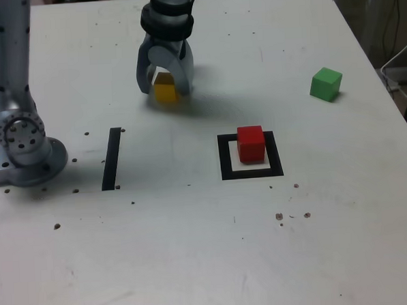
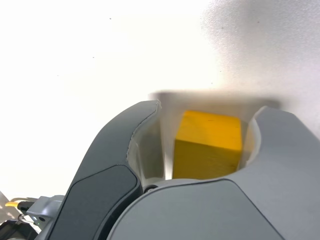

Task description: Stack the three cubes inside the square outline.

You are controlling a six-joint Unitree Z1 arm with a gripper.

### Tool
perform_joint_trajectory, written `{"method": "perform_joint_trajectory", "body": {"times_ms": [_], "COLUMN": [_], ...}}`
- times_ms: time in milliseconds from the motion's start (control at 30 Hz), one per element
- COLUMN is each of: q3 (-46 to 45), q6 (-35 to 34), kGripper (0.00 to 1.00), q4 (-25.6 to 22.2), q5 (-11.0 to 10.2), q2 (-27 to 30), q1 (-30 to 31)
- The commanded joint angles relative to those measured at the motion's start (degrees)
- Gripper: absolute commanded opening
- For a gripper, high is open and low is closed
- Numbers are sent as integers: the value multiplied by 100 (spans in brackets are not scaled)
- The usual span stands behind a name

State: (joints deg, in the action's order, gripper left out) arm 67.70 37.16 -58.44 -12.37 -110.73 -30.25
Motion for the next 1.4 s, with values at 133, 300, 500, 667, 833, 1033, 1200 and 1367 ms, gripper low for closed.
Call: {"method": "perform_joint_trajectory", "body": {"times_ms": [133,300,500,667,833,1033,1200,1367], "q3": [40,42,52,214,442,599,836,1214], "q6": [40,72,90,78,-220,-1008,-1653,-2290], "kGripper": [18,14,12,11,11,11,11,11], "q4": [47,59,133,66,-314,-669,-997,-1401], "q5": [107,159,181,224,366,377,312,339], "q2": [17,22,109,358,558,733,732,695], "q1": [-8,-8,10,175,486,1045,1533,1967]}}
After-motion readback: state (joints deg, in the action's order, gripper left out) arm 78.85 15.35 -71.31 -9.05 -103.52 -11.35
